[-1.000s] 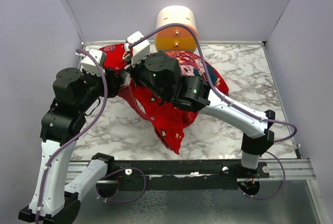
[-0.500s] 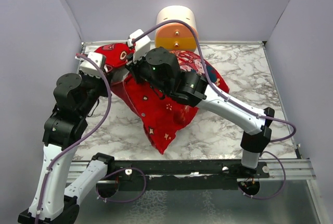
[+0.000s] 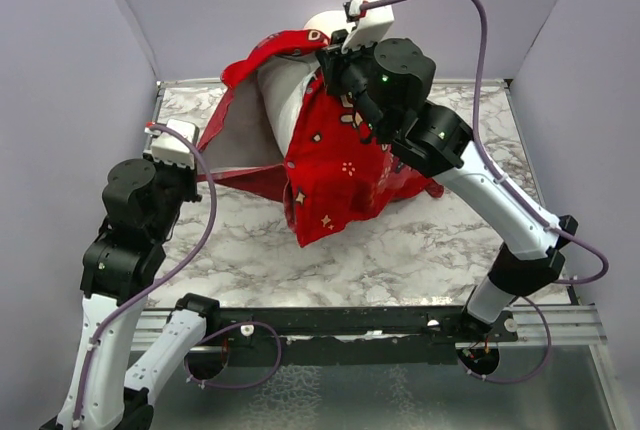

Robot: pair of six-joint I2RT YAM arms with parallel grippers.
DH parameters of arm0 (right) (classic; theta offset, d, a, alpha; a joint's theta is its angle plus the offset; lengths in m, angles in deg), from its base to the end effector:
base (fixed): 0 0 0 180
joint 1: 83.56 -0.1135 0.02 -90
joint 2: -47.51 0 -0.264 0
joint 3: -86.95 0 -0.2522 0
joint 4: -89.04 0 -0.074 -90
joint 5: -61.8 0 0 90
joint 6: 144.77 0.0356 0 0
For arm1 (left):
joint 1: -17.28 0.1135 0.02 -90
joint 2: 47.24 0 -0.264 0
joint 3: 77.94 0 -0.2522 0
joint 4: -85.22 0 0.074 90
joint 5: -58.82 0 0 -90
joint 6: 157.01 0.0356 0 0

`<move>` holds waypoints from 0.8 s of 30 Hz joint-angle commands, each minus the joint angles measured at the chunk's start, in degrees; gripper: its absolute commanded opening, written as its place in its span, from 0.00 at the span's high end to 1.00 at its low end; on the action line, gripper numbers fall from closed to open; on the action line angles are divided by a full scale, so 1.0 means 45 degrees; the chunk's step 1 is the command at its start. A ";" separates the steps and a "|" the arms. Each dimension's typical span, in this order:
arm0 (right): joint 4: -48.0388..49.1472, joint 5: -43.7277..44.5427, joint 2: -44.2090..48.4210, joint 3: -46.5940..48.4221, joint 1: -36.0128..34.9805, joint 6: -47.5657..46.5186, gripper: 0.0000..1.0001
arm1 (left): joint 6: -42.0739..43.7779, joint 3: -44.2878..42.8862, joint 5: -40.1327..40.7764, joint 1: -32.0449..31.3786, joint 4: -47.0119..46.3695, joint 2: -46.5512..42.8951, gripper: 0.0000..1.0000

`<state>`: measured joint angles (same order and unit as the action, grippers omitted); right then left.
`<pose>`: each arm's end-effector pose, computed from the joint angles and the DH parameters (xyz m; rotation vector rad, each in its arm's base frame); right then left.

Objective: Remove the pillowcase from the pillow

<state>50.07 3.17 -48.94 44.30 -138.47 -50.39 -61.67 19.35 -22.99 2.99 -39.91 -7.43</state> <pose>0.2133 0.2713 0.5445 -0.2452 1.5362 0.3997 0.1067 -0.0219 0.4315 0.2011 1.7662 0.0145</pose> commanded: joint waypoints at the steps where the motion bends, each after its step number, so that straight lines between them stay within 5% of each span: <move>1: 0.0184 0.0795 -0.0113 0.0561 0.0432 0.0095 0.99 | 0.1157 -0.0776 -0.0565 0.0108 0.0173 -0.0147 0.87; 3: -0.0092 0.0290 -0.0312 0.0896 0.0519 0.0429 0.99 | 0.1740 -0.1666 -0.1759 0.0108 0.0168 -0.0007 0.43; 5: -0.0395 -0.0396 -0.0546 0.1267 0.0578 0.0762 0.99 | 0.2233 -0.2613 -0.2821 0.0108 0.0188 0.0159 0.26; 13: -0.1669 -0.3048 -0.1919 0.2568 0.0595 0.2368 0.99 | 0.2968 -0.4491 -0.8951 0.0515 0.1335 0.0879 0.20; 20: -0.1896 -0.3873 -0.2305 0.2697 0.0599 0.2896 0.99 | 0.4377 -0.3957 -1.3851 0.3000 0.2670 0.1672 0.16; 24: -0.1953 -0.3923 -0.2317 0.2704 0.0602 0.2976 0.99 | 0.5048 -0.3273 -1.4253 0.3205 0.2701 0.1879 0.14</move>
<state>41.57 -14.45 -59.76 54.46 -136.70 -38.06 -43.72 2.21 -77.22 16.41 -30.43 0.33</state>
